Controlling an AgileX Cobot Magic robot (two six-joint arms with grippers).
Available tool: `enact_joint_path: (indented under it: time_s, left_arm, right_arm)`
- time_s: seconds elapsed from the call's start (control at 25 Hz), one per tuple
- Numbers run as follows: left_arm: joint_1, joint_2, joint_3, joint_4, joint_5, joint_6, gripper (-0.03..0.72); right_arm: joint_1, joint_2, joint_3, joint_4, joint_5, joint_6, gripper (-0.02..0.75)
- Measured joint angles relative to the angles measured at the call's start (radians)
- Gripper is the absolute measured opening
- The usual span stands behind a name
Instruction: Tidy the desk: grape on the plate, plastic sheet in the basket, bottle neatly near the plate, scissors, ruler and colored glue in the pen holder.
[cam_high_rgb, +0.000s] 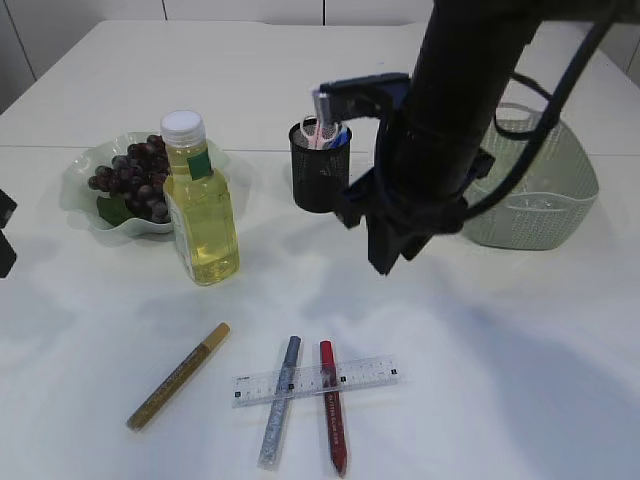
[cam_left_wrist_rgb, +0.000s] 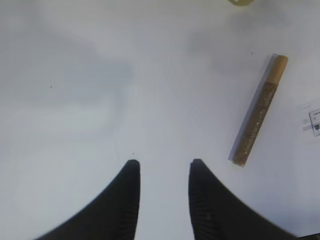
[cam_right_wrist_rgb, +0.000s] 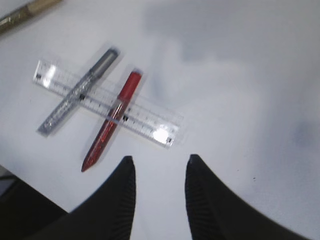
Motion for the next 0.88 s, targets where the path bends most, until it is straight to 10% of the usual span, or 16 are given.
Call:
enact_joint_path:
  time_s: [0.48,0.88]
  left_arm:
    - [0.0,0.0,0.0,-0.03,-0.015,0.0,0.242]
    - [0.0,0.0,0.0,-0.03,-0.024,0.0,0.242]
  right_arm:
    - [0.094,0.039,0.078,0.178,-0.097,-0.474,0.279]
    - [0.169,0.156,0.078,0.079,-0.188,-0.657,0.309]
